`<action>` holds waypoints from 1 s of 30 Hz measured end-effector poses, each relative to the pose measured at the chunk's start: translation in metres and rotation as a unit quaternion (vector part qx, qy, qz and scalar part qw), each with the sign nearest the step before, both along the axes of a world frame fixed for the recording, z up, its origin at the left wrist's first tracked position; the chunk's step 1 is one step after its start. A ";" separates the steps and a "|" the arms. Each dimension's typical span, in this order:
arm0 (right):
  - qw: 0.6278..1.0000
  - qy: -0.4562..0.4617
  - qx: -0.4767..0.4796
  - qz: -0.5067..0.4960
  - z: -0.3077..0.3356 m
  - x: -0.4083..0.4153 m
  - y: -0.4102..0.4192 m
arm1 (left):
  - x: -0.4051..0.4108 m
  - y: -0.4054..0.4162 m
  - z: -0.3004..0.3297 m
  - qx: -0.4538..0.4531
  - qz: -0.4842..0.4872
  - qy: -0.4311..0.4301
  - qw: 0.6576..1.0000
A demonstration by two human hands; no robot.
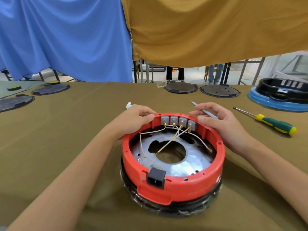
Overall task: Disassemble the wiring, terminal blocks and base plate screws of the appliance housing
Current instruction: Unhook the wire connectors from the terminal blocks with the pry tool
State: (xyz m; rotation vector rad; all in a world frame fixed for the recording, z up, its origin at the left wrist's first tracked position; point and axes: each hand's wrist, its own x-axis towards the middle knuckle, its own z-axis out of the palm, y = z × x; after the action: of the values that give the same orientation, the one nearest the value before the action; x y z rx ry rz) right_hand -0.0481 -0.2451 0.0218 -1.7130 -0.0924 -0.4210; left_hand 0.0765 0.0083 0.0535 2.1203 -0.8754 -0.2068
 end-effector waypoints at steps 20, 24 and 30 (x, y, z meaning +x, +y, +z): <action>0.995 -0.063 -0.013 -0.077 0.015 0.003 0.022 | -0.009 -0.006 -0.001 0.073 -0.064 -0.142 0.985; 0.995 -0.069 -0.005 -0.077 0.032 0.011 0.032 | -0.008 -0.005 0.005 0.107 -0.091 -0.141 0.980; 0.988 -0.111 -0.031 -0.100 0.029 0.012 0.052 | -0.010 -0.005 0.020 0.214 -0.108 -0.161 0.957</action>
State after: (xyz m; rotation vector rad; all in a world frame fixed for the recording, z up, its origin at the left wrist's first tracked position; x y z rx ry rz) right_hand -0.0363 -0.1932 0.0509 -1.7387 -0.0961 -0.7652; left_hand 0.0669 0.0030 0.0737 2.5009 -1.3579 -0.1757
